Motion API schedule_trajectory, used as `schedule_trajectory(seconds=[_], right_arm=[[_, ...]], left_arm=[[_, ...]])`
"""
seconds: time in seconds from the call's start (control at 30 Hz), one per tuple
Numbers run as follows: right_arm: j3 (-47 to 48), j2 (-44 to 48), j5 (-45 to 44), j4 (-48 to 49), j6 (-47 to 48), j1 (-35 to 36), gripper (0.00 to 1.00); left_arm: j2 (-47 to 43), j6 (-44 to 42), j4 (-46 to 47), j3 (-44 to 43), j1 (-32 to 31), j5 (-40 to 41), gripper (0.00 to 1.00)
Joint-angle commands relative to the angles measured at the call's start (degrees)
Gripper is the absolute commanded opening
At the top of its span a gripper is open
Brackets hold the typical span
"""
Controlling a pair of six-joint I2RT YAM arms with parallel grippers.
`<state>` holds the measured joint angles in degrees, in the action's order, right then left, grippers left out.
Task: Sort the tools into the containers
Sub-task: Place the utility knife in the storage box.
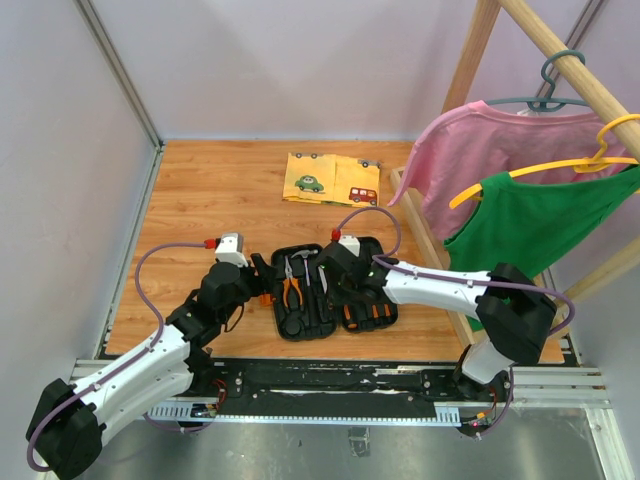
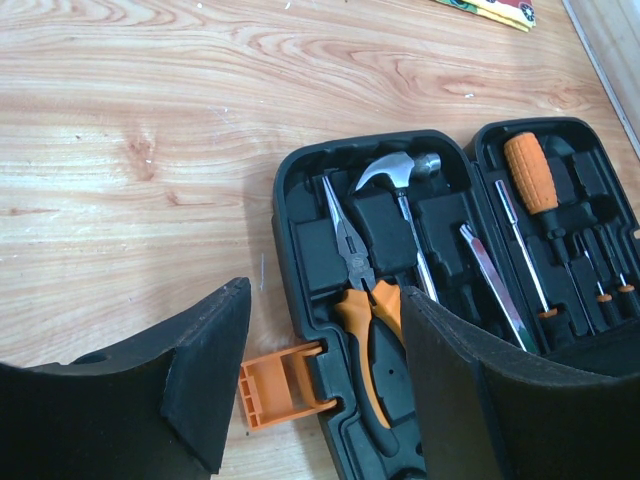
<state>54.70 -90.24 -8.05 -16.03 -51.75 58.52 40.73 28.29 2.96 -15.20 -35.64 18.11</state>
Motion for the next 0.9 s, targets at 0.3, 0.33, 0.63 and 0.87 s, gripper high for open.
schedule_trajectory(seconds=[0.3,0.33,0.63,0.87], right_arm=[[0.65,-2.6,0.86,0.57,-2.09,1.24,0.07],[0.67,-2.91,1.16,0.75,-2.13,1.27,0.07],[1.41,-4.27,3.22,1.76,-2.13,1.33,0.1],[1.29,-3.82,2.91,1.46,-2.13,1.33,0.26]], left_arm=[[-0.04,-0.78,2.14,0.36,0.39,-0.18,0.66],[-0.04,-0.78,2.14,0.4,0.39,-0.21,0.66],[-0.06,-0.78,2.12,0.34,0.39,-0.27,0.66],[-0.06,-0.78,2.14,0.37,0.39,-0.22,0.66]])
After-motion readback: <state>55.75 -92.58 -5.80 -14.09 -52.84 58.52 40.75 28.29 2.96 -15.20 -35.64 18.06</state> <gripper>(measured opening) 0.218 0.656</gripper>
